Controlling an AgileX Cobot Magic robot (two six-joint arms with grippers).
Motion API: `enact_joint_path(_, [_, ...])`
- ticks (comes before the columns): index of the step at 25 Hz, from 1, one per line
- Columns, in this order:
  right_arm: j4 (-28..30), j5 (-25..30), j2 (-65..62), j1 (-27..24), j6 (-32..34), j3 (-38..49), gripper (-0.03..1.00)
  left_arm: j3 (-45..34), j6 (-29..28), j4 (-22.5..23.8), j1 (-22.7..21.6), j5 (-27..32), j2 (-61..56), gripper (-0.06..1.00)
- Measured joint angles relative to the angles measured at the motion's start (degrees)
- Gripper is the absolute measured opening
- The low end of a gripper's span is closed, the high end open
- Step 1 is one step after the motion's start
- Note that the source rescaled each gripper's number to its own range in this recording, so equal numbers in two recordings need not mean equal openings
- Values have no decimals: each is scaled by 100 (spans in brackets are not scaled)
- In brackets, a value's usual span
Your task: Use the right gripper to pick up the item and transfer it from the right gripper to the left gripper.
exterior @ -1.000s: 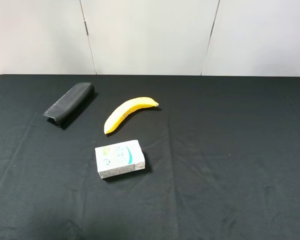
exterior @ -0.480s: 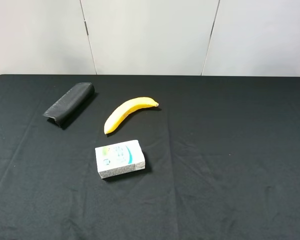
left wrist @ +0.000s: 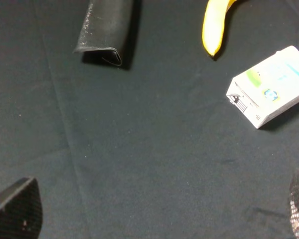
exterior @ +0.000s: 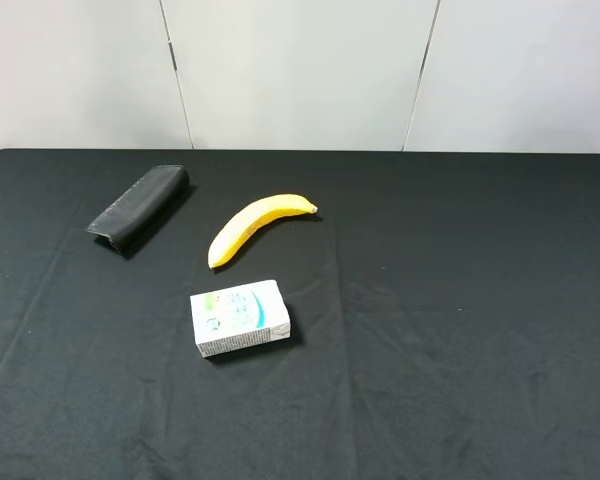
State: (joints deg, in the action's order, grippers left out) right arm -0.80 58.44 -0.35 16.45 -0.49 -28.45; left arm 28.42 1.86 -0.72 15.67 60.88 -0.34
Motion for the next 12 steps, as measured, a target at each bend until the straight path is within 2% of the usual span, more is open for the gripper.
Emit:
enact_joint_path(7, [-11, 0, 0, -105, 0, 0, 100, 0, 4, 0, 0, 0, 0, 97])
enact_joint_path(9, [-11, 0, 0, -352, 0, 0, 100, 0, 11, 0, -93, 0, 0, 97])
enact_joint_path(12, [-11, 0, 0, -1071, 0, 0, 100, 0, 12, 0, -541, 0, 0, 97])
